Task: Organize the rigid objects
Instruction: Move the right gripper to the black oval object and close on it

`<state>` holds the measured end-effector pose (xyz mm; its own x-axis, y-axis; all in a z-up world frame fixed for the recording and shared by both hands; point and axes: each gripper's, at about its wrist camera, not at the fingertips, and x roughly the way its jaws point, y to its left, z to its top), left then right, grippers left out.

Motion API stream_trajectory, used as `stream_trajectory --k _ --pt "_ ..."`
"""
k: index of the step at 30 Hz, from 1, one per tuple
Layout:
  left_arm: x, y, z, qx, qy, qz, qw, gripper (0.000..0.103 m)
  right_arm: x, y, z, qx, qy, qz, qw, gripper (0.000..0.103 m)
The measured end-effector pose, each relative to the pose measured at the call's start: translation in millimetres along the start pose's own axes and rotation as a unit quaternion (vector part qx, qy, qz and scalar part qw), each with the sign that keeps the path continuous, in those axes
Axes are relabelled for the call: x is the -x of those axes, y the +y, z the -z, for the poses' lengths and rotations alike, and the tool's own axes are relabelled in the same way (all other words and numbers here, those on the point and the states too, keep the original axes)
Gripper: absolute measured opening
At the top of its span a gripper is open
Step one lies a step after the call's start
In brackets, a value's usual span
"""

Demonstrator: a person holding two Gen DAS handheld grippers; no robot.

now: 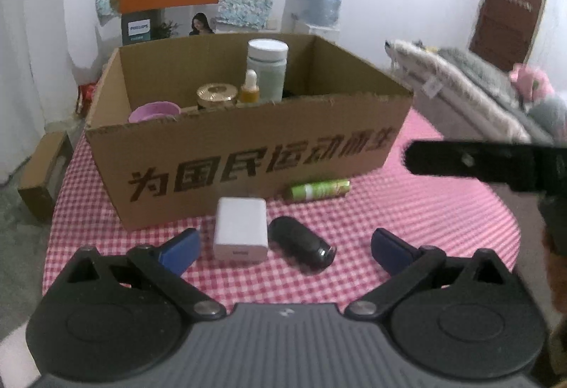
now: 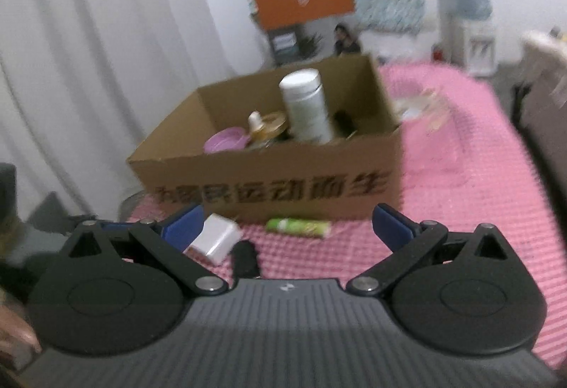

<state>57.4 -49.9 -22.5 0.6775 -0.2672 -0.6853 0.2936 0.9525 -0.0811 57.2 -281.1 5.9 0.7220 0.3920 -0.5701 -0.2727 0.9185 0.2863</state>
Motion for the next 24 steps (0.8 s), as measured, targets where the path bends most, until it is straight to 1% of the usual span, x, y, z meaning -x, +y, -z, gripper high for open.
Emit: stream_trajectory --k 5,8,9,10,12,13,14,15,17,18,19,22,24 --pt "-12 -12 7 -0.023 0.016 -0.003 0.9996 0.102 -35 -1 4 -0.029 0.048 -0.037 0.998 0.1" --pt "-19 -18 9 -0.034 0.021 0.001 0.9992 0.097 -59 1 5 -0.033 0.081 -0.06 0.994 0.092" --pt "-21 -20 10 -0.038 0.022 0.002 0.999 0.096 -67 2 5 -0.032 0.093 -0.065 0.993 0.087" --pt "-23 -22 10 -0.042 0.024 0.002 0.9989 0.095 -74 4 5 -0.03 0.105 -0.068 0.992 0.079" --pt "-29 -24 11 -0.044 0.032 0.007 0.9985 0.085 -87 6 6 -0.024 0.126 -0.076 0.989 0.072" --pt "-31 -23 11 -0.043 0.038 0.009 0.9983 0.083 -93 7 7 -0.024 0.136 -0.081 0.987 0.066" --pt "-34 -23 11 -0.039 0.045 0.011 0.9982 0.078 -100 7 8 -0.025 0.145 -0.083 0.986 0.061" --pt "-37 -22 12 -0.034 0.051 0.014 0.998 0.073 -105 8 9 -0.023 0.154 -0.086 0.984 0.053" --pt "-42 -20 13 -0.024 0.061 0.018 0.9977 0.068 -113 9 10 -0.021 0.166 -0.089 0.982 0.049" --pt "-45 -18 13 -0.017 0.065 0.019 0.9975 0.067 -117 9 11 -0.021 0.171 -0.091 0.981 0.044" --pt "-46 -16 13 -0.012 0.069 0.02 0.9973 0.064 -120 9 12 -0.022 0.177 -0.093 0.98 0.036" --pt "-48 -14 13 -0.01 0.067 0.019 0.9975 0.063 -125 9 14 -0.028 0.186 -0.101 0.977 0.023" --pt "-49 -14 13 -0.009 0.067 0.02 0.9975 0.062 -124 8 15 -0.033 0.189 -0.105 0.976 0.022"
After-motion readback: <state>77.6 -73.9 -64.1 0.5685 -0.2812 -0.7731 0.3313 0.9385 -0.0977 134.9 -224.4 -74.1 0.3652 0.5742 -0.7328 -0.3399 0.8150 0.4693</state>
